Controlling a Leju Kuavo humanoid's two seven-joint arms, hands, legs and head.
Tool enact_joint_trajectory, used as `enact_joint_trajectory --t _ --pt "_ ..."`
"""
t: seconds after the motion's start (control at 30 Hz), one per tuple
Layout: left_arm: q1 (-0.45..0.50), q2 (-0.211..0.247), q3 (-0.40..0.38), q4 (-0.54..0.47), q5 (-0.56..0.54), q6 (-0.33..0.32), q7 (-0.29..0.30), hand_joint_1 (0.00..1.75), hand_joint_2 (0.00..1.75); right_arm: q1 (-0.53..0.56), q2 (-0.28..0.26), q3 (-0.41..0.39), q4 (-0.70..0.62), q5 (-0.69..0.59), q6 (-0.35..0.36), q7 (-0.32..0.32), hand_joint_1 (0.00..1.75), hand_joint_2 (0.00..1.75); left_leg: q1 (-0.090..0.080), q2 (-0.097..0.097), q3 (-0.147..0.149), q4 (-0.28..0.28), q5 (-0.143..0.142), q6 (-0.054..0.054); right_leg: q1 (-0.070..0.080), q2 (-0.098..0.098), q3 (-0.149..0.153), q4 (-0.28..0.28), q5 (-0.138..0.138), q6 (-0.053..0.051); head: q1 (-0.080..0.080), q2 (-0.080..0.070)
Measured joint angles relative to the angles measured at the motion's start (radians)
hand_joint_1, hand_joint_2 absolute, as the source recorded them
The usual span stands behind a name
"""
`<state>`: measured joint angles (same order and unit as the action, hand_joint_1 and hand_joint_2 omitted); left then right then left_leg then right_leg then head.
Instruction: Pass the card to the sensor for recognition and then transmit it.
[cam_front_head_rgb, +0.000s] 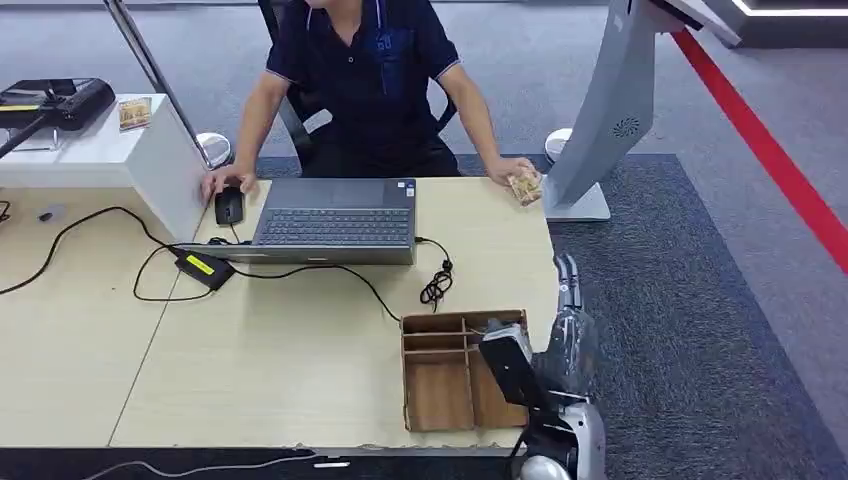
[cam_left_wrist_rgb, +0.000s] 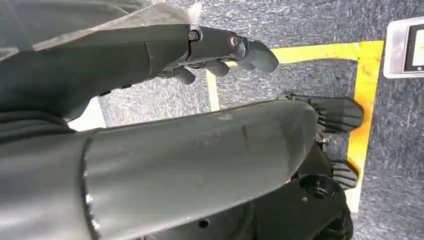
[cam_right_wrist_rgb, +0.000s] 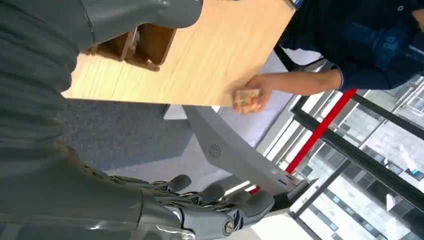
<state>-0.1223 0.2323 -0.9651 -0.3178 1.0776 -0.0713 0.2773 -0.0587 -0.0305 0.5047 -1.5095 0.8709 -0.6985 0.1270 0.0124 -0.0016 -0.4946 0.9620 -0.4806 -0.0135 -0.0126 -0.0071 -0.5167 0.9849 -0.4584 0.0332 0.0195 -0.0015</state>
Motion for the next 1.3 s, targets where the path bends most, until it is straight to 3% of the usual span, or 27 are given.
enact_joint_trajectory --t 0.33,0.7,1.3 --pt "0.0 0.0 0.0 0.0 0.001 -0.003 0.0 0.0 0.0 -0.003 -0.078 0.049 -0.036 0.107 0.001 0.089 0.0 1.75 0.0 0.0 0.0 0.0 0.0 0.0 0.0 0.0 0.0 0.0 0.0 0.0 0.0 0.0" --pt "0.0 0.0 0.0 0.0 0.001 -0.009 0.0 0.0 0.0 -0.017 -0.151 0.121 -0.065 0.18 0.053 0.169 0.0 1.75 0.0 0.0 0.0 0.0 0.0 0.0 0.0 0.0 0.0 0.0 0.0 0.0 0.0 0.0" --pt "0.0 0.0 0.0 0.001 -0.001 -0.011 0.0 0.0 0.0 -0.026 -0.198 0.187 -0.076 0.2 0.095 0.177 0.0 1.75 0.0 0.0 0.0 0.0 0.0 0.0 0.0 0.0 0.0 0.0 0.0 0.0 0.0 0.0"
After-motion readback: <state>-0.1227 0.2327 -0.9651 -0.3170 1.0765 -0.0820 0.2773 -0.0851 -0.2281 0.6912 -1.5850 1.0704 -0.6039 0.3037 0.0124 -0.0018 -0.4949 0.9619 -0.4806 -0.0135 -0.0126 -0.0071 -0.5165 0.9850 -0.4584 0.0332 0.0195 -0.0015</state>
